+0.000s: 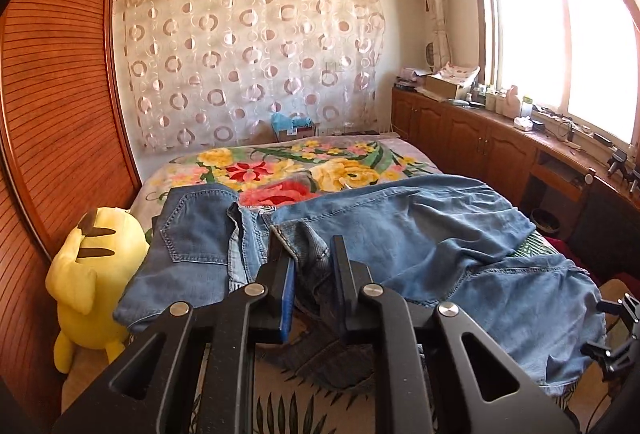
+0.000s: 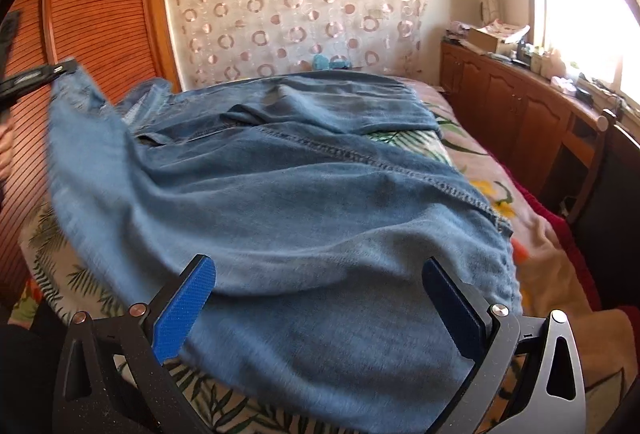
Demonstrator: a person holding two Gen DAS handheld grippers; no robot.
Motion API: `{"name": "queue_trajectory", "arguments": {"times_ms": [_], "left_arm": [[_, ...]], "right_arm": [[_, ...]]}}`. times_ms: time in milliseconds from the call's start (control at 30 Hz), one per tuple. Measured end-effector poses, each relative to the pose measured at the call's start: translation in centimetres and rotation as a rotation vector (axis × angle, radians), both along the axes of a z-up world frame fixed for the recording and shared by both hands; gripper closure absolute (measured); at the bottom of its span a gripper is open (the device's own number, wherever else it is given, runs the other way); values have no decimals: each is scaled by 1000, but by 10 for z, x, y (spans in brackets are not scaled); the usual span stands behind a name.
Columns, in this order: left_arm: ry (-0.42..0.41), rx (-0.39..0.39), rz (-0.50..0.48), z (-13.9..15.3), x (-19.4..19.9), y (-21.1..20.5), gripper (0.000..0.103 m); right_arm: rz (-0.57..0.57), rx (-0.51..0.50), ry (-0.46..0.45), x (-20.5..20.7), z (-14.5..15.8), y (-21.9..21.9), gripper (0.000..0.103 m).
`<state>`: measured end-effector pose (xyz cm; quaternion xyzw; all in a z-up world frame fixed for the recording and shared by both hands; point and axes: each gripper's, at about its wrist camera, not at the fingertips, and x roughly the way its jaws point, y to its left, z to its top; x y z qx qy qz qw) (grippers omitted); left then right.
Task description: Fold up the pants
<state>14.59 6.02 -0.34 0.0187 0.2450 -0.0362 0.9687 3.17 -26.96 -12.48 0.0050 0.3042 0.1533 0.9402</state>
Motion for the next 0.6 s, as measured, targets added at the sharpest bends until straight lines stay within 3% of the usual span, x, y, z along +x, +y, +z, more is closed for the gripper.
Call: {"name": "queue_trajectory", "arguments": {"times_ms": [167,400,600], "left_arm": [[13,9,7,-6,7,-5,86],[11,12,10,-6,12,-7,86],[18,20,31,-6,25,-8,86]], "right_arm": [[68,-12,29,-7,-2,-7,13],[139,10,43,-23,7,-8,16],[177,20,38,-22,10,-3,25]]}}
